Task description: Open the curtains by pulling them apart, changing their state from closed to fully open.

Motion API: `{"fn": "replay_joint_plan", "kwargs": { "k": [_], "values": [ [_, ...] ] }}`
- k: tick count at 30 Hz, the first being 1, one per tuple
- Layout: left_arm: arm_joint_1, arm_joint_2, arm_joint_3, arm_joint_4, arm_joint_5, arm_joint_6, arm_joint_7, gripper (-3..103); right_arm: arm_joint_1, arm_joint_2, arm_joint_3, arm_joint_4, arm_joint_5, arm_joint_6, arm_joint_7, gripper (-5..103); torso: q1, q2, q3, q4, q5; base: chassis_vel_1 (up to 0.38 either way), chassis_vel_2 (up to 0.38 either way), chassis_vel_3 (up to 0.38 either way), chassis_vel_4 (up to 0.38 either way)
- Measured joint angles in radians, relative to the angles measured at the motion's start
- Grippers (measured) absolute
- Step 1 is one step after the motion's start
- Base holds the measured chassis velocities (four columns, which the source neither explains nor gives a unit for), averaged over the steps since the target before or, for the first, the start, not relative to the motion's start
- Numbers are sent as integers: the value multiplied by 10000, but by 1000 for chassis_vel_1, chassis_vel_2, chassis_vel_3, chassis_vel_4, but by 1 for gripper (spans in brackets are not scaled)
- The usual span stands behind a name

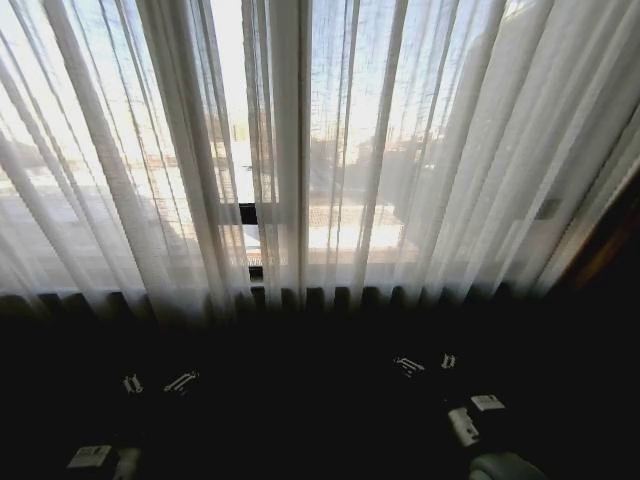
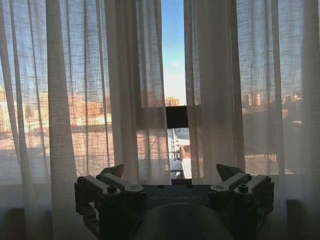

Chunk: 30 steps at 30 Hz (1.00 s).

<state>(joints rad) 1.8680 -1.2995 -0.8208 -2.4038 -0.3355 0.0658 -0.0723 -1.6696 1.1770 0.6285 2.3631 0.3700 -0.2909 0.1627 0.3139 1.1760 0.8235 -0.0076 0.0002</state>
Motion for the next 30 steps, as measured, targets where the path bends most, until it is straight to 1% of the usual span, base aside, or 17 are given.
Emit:
{"fn": "replay_joint_plan", "kwargs": {
  "k": [30],
  "values": [
    [30,-68,8,-58,3,-71,-1,100,-217,121,48,160,-87,60,-31,100,0,0,0,0,0,0,0,0,0]
  ]
}}
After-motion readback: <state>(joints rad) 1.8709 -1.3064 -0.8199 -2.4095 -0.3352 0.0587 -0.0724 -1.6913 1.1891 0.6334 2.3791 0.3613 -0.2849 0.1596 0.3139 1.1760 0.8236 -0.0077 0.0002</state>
